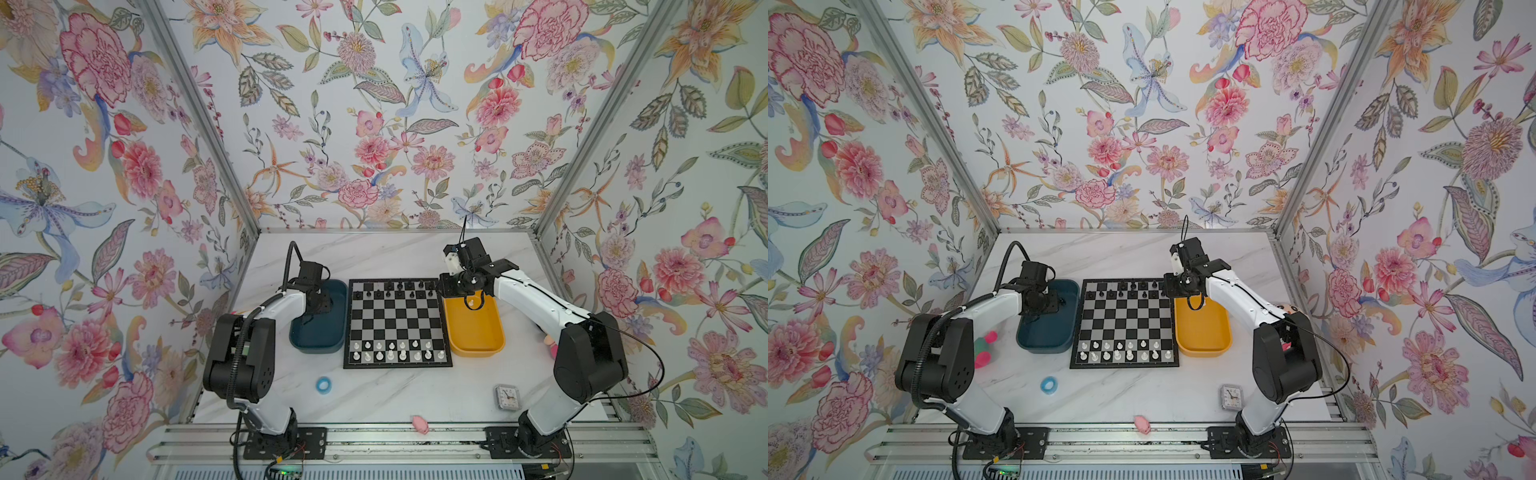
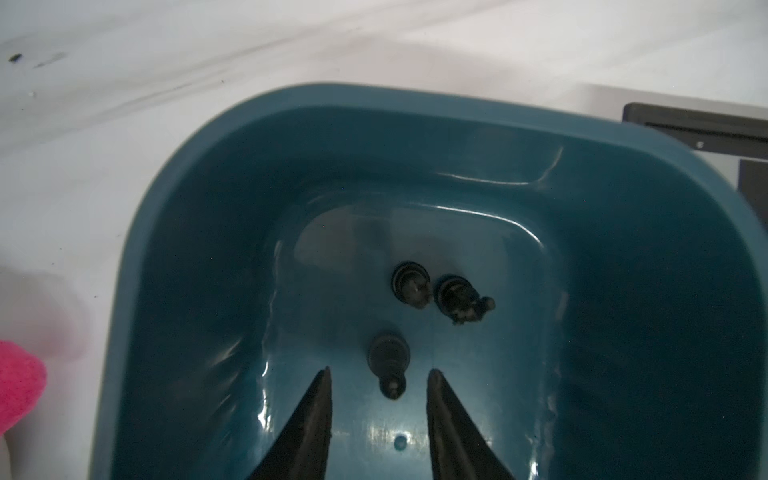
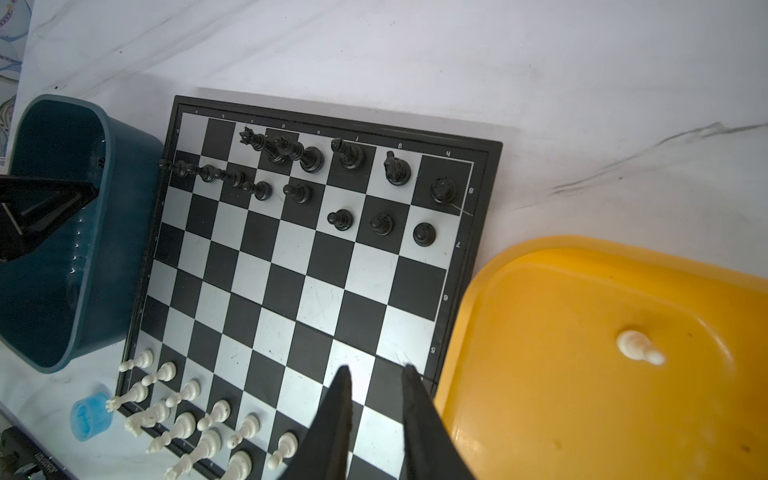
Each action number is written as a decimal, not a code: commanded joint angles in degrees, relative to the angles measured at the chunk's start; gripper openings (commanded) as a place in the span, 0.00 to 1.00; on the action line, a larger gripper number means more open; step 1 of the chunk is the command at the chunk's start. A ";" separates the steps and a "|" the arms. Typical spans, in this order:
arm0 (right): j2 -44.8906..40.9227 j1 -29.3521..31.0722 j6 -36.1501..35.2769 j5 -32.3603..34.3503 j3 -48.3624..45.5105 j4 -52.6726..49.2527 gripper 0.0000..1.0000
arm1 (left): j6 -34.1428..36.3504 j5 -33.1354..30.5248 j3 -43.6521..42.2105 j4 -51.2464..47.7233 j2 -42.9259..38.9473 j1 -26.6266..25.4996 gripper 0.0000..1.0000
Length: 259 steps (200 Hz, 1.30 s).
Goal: Set up the chess pieces on the board
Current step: 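Lower the left gripper into the teal bin and grasp a black pawn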
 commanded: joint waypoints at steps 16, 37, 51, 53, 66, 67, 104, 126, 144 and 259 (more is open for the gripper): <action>0.86 -0.32 0.79 -0.99 0.89 0.22 0.23 | 0.32 1.09 -0.20 0.81 1.84 0.75 0.35; 0.85 -0.32 0.86 -1.23 0.87 0.23 0.23 | 0.48 1.00 -0.11 1.12 2.44 0.87 0.33; 0.88 -0.32 0.94 -1.19 0.89 0.23 0.23 | 0.48 0.90 0.11 1.10 2.97 0.81 0.31; 0.86 -0.28 0.94 -1.21 0.87 0.27 0.23 | 0.49 0.91 0.19 1.21 3.06 0.82 0.30; 0.79 -0.32 0.92 -1.19 0.80 0.23 0.23 | 0.44 0.91 0.32 1.40 3.39 0.80 0.29; 0.77 -0.32 0.93 -1.21 0.76 0.26 0.23 | 0.46 0.91 0.33 1.37 3.42 0.80 0.29; 0.29 -0.23 1.20 -1.18 0.44 0.33 0.23 | 0.14 0.16 0.67 1.97 4.01 0.79 0.29; -0.11 -0.23 1.27 -0.91 -0.12 0.29 0.23 | 0.01 0.04 0.77 2.51 4.03 0.80 0.29; -0.20 -0.23 1.33 -0.80 -0.17 0.32 0.23 | -0.04 0.10 0.94 2.66 4.06 0.80 0.28; -0.03 -0.21 1.48 -1.11 -0.59 0.41 0.22 | -0.30 -0.23 1.30 2.84 4.18 0.72 0.18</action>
